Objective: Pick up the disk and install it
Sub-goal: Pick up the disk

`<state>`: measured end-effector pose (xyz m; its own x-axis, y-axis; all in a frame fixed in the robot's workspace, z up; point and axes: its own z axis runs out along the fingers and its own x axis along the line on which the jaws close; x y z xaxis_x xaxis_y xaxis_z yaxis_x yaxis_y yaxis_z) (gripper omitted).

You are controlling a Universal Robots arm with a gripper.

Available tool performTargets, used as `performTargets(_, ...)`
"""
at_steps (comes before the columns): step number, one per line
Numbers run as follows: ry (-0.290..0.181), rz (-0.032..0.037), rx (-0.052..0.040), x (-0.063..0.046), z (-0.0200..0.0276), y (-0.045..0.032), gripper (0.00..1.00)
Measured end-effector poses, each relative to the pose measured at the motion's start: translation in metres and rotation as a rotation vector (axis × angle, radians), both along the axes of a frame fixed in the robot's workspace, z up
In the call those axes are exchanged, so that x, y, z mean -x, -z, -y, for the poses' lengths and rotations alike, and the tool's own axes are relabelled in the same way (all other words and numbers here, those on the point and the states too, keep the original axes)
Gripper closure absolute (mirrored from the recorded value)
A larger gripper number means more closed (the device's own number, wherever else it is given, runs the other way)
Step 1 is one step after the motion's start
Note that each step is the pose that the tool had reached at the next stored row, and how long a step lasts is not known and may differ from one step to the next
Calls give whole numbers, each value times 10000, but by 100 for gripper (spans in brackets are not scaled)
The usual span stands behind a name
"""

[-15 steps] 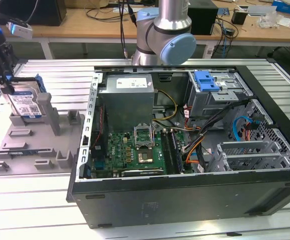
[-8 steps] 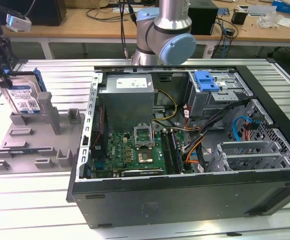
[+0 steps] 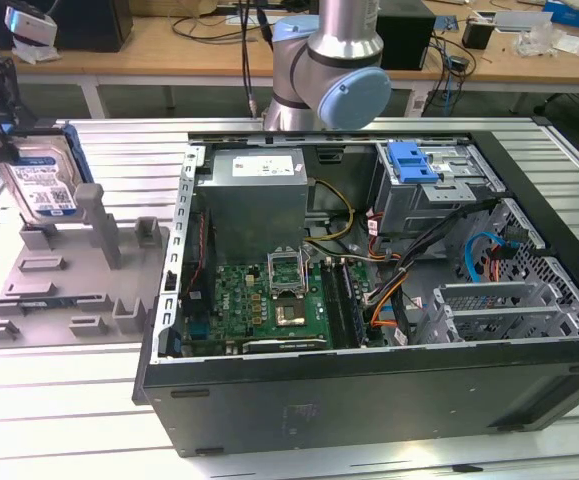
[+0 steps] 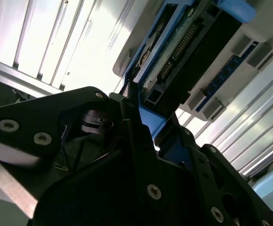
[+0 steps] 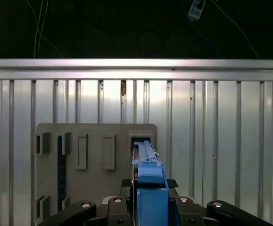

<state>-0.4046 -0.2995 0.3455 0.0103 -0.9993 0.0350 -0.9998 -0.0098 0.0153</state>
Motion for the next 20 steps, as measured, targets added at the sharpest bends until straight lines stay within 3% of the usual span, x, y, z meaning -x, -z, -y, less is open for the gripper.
performTargets(9, 1, 1, 0, -2, -17, -243, 63)
performTargets(11, 2, 0, 0, -5, -23, -349, 63)
performTargets(20, 1, 1, 0, -25, -36, -621, 63)
